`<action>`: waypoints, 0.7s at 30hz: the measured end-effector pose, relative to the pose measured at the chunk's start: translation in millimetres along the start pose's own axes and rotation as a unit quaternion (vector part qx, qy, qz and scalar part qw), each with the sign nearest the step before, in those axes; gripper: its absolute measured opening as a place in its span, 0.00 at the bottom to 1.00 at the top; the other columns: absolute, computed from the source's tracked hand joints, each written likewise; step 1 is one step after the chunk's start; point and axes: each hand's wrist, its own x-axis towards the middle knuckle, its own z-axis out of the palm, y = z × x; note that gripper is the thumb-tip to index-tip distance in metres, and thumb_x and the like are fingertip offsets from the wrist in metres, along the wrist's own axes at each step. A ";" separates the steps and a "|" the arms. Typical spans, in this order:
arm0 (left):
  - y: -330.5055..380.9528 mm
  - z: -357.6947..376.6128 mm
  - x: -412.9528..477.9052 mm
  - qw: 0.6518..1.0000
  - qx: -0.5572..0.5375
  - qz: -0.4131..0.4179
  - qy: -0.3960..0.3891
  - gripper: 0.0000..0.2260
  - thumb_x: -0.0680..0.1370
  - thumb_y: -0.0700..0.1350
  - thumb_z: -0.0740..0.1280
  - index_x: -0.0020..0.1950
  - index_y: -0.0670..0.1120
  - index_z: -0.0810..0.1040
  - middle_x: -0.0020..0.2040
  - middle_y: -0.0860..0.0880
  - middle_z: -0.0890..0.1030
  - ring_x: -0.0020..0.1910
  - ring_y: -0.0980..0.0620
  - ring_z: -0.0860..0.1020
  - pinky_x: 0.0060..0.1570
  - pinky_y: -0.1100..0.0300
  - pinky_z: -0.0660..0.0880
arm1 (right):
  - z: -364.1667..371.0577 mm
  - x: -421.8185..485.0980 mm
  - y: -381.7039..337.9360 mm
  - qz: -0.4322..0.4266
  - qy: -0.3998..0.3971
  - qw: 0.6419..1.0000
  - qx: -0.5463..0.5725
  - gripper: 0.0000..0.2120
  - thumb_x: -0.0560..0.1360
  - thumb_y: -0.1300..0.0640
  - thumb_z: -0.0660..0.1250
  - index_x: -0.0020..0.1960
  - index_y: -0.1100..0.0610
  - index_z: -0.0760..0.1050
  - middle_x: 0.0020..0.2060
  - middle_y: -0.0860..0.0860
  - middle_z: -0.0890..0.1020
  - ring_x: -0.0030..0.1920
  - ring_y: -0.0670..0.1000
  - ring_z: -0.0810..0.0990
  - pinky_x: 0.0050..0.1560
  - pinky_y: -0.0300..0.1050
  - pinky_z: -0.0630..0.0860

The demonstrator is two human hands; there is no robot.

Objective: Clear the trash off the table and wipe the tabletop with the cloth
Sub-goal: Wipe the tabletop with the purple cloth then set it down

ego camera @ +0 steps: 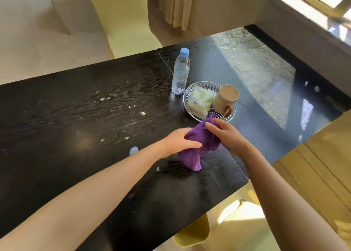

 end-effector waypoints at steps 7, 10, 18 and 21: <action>15.6 -67.5 -76.7 0.999 0.037 0.033 -0.016 0.10 0.72 0.43 0.72 0.53 0.47 0.80 0.46 0.48 0.82 0.43 0.55 0.80 0.48 0.61 0.77 | 68.5 -35.3 -24.4 -0.027 -0.122 0.990 0.070 0.32 0.56 0.36 0.76 0.55 0.50 0.78 0.48 0.47 0.85 0.49 0.46 0.82 0.52 0.41 0.78; 16.4 -98.5 -112.1 0.995 0.088 0.035 0.005 0.10 0.72 0.44 0.73 0.53 0.49 0.79 0.44 0.51 0.82 0.41 0.56 0.81 0.43 0.63 0.79 | 102.9 -48.2 -32.6 -0.070 -0.099 0.986 0.116 0.28 0.58 0.45 0.79 0.55 0.53 0.79 0.47 0.50 0.85 0.49 0.50 0.82 0.54 0.45 0.79; -23.1 -133.8 -206.9 0.965 0.260 -0.007 0.031 0.04 0.71 0.45 0.73 0.43 0.49 0.80 0.36 0.55 0.78 0.36 0.56 0.77 0.39 0.61 0.73 | 184.2 -95.2 -31.5 -0.096 -0.029 0.993 0.060 0.10 0.72 0.66 0.69 0.46 0.52 0.81 0.37 0.44 0.85 0.40 0.43 0.81 0.47 0.38 0.78; -43.3 -123.5 -234.7 0.953 0.293 0.013 0.079 0.06 0.71 0.45 0.73 0.45 0.46 0.81 0.33 0.57 0.76 0.32 0.58 0.75 0.35 0.63 0.70 | 199.6 -115.8 -23.5 -0.082 -0.055 0.995 0.024 0.09 0.73 0.65 0.68 0.46 0.52 0.80 0.36 0.43 0.85 0.38 0.40 0.81 0.43 0.34 0.77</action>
